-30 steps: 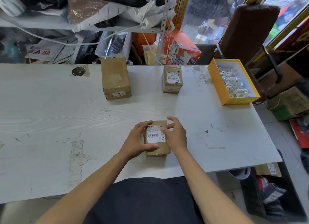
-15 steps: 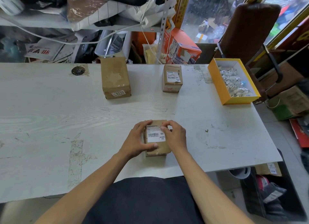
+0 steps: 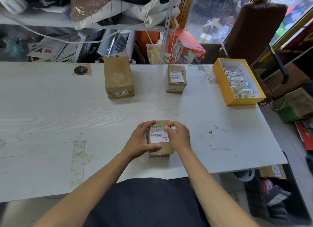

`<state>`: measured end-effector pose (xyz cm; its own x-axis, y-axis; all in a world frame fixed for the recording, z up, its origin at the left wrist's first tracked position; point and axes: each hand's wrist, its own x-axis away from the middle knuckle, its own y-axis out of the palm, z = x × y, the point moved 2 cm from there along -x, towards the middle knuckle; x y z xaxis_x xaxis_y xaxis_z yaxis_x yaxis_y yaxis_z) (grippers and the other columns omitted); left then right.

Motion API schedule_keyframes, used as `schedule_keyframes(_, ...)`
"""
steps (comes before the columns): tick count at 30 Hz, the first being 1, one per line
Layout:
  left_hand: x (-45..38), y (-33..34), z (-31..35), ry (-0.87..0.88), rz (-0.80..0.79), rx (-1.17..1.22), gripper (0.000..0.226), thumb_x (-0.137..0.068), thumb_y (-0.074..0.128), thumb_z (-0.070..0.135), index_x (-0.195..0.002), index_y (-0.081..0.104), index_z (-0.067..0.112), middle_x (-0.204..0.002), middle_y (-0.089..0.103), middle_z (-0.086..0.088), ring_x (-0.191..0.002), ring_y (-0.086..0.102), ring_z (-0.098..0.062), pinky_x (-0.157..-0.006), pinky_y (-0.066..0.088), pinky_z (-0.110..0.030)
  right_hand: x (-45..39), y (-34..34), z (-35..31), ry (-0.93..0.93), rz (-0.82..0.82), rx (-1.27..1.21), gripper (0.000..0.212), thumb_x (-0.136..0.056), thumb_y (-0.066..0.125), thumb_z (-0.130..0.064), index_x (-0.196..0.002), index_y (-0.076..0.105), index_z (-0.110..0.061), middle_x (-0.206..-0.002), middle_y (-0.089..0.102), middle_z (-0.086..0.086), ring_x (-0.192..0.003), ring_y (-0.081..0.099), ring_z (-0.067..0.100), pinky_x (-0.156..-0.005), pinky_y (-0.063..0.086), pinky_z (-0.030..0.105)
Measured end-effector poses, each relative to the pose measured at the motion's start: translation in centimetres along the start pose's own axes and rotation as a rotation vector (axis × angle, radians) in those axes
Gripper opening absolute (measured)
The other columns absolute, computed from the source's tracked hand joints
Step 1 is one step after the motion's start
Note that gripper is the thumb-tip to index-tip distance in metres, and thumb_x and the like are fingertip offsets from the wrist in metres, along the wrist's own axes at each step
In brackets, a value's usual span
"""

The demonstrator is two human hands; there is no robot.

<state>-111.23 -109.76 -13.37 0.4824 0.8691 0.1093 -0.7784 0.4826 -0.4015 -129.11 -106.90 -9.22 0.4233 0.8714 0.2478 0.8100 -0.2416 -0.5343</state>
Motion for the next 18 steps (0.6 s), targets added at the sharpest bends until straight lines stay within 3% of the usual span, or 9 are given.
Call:
schedule_keyframes(6, -0.06, -0.01, 0.0, 0.0, -0.007, -0.002, 0.095, -0.063, 0.09, 0.046, -0.142, 0.037, 0.049, -0.14, 0.041, 0.016, -0.129, 0.039, 0.002, -0.111, 0.035, -0.027, -0.1, 0.01, 0.02, 0.032, 0.001, -0.012, 0.004, -0.087, 0.068, -0.024, -0.083, 0.069, -0.023, -0.101, 0.07, -0.008, -0.093, 0.065, 0.014, -0.077, 0.054, 0.034)
schedule_keyframes(13, -0.09, 0.0, -0.03, -0.005, -0.01, -0.004, 0.095, -0.063, 0.09, 0.046, -0.142, 0.037, 0.048, -0.14, 0.04, 0.017, -0.127, 0.037, 0.01, -0.108, 0.033, -0.021, -0.14, -0.07, -0.05, 0.041, -0.003, -0.005, 0.003, -0.087, 0.068, -0.023, -0.086, 0.07, -0.021, -0.102, 0.069, -0.007, -0.091, 0.064, 0.013, -0.074, 0.052, 0.028)
schedule_keyframes(18, 0.01, -0.03, 0.05, -0.008, -0.006, 0.015, 0.093, -0.06, 0.087, 0.051, -0.137, 0.037, 0.055, -0.138, 0.041, 0.02, -0.126, 0.036, 0.014, -0.104, 0.03, -0.011, -0.27, -0.09, 0.01, 0.047, -0.005, -0.004, 0.004, -0.088, 0.067, -0.023, -0.087, 0.07, -0.019, -0.102, 0.07, -0.006, -0.093, 0.064, 0.015, -0.078, 0.055, 0.033)
